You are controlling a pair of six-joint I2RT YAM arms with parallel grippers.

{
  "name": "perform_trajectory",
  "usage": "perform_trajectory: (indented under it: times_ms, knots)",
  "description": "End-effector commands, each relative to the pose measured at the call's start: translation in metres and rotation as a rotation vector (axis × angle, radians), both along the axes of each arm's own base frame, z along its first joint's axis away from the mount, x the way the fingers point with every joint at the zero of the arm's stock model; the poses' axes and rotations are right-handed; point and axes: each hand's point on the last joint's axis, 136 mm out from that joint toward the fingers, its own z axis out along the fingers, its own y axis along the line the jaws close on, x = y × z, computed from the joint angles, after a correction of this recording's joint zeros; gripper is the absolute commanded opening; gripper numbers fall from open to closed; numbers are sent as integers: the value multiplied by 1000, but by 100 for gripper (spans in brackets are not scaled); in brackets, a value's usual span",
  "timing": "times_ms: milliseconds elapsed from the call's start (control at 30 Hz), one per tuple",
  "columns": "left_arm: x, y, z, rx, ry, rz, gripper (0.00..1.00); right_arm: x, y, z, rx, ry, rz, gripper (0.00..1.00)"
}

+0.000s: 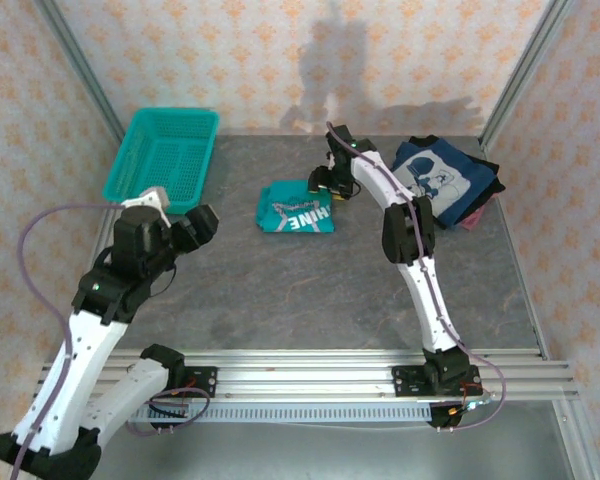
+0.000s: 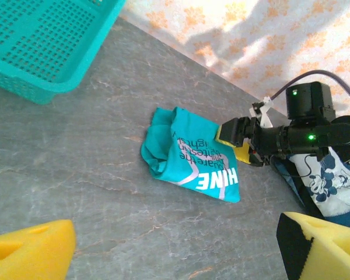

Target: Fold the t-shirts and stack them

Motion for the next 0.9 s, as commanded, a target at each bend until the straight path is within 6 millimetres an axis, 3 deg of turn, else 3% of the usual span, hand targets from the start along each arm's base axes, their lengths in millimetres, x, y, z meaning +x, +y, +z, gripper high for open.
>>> perform_trajectory:
  times_ms: [0, 200, 333, 633, 800, 867]
  knots:
    - [-19, 13, -17, 1, 42, 59, 90, -31, 21, -39, -37, 111, 70, 64]
    - [-38, 17, -13, -26, 18, 58, 90, -26, 30, -47, -12, 110, 35, 20]
    - [-45, 11, -14, -13, 19, -1, 91, -16, 17, -24, -86, 35, 25, 0]
    - [-43, 15, -22, 51, 23, 0, 93, 2, -49, 85, -394, -273, -3, 0]
    - [-33, 12, -24, 43, 15, 2, 94, 2, -76, 127, -500, -391, -20, 0]
    - [-29, 9, -23, 42, 5, -15, 95, 2, -86, 134, -541, -412, -23, 0]
